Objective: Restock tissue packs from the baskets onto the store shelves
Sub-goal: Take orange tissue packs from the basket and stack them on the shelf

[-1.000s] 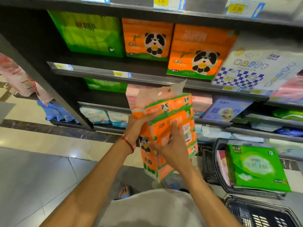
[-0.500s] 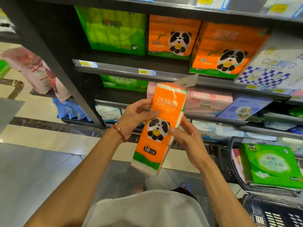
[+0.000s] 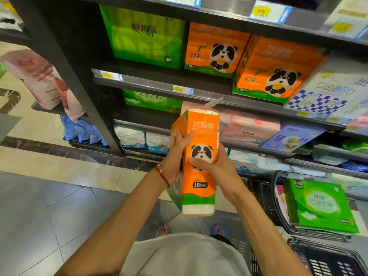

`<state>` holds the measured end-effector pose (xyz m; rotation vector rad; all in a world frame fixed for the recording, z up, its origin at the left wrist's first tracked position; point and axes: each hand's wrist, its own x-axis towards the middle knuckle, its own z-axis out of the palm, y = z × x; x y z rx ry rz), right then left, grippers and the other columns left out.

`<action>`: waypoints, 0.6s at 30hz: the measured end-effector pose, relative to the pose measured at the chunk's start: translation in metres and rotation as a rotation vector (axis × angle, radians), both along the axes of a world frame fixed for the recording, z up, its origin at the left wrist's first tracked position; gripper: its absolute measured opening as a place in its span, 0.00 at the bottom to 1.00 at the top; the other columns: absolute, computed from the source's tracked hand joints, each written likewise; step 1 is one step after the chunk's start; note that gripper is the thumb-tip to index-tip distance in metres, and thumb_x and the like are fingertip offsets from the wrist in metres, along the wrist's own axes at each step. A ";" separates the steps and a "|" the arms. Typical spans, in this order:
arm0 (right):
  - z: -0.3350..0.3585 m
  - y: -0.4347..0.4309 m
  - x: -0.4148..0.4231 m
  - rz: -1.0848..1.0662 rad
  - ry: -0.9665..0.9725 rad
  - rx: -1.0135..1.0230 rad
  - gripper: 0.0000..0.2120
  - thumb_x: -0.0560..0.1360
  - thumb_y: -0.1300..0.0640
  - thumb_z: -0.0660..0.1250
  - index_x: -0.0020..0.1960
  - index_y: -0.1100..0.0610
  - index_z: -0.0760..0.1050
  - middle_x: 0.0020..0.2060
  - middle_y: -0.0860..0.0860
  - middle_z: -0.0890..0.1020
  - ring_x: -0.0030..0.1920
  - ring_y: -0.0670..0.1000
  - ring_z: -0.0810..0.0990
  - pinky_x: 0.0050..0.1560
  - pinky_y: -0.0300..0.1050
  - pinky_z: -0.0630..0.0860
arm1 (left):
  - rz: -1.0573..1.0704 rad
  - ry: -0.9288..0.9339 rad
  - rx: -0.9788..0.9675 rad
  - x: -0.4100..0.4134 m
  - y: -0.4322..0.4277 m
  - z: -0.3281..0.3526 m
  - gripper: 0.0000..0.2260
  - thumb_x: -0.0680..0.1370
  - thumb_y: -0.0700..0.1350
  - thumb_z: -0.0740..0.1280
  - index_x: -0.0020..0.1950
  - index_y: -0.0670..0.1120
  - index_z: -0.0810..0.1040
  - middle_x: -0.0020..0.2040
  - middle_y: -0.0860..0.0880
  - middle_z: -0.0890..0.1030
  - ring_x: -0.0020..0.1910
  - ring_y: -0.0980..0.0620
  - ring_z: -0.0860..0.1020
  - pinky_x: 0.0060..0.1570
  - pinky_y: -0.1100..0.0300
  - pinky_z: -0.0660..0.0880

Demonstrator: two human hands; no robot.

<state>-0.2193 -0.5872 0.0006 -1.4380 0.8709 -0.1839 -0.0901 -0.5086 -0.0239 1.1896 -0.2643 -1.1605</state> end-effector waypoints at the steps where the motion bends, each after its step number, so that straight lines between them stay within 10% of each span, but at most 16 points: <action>1: 0.000 0.003 -0.001 -0.010 0.014 -0.048 0.40 0.69 0.47 0.82 0.74 0.42 0.64 0.59 0.41 0.83 0.53 0.45 0.86 0.47 0.41 0.82 | -0.025 -0.012 -0.003 0.001 0.001 0.001 0.34 0.76 0.65 0.69 0.78 0.55 0.66 0.69 0.45 0.80 0.65 0.42 0.80 0.64 0.42 0.78; 9: -0.002 0.007 -0.001 -0.093 0.090 -0.247 0.42 0.67 0.50 0.85 0.70 0.44 0.60 0.57 0.40 0.77 0.54 0.43 0.81 0.54 0.47 0.78 | -0.117 -0.027 -0.036 0.006 0.016 0.000 0.22 0.87 0.60 0.49 0.76 0.54 0.70 0.67 0.50 0.82 0.64 0.51 0.81 0.55 0.57 0.81; 13: -0.003 -0.002 -0.008 -0.127 0.037 -0.173 0.37 0.69 0.54 0.84 0.69 0.47 0.64 0.60 0.47 0.80 0.56 0.49 0.83 0.55 0.52 0.81 | -0.109 -0.190 0.005 0.013 0.026 -0.013 0.29 0.82 0.58 0.63 0.82 0.58 0.59 0.80 0.54 0.66 0.76 0.51 0.69 0.74 0.47 0.68; 18: -0.012 -0.015 -0.027 -0.188 -0.135 0.100 0.42 0.57 0.49 0.82 0.69 0.47 0.70 0.60 0.53 0.85 0.56 0.57 0.87 0.50 0.54 0.85 | 0.162 -0.418 0.162 0.041 0.040 -0.025 0.30 0.75 0.54 0.75 0.75 0.58 0.67 0.74 0.48 0.71 0.72 0.45 0.73 0.62 0.50 0.77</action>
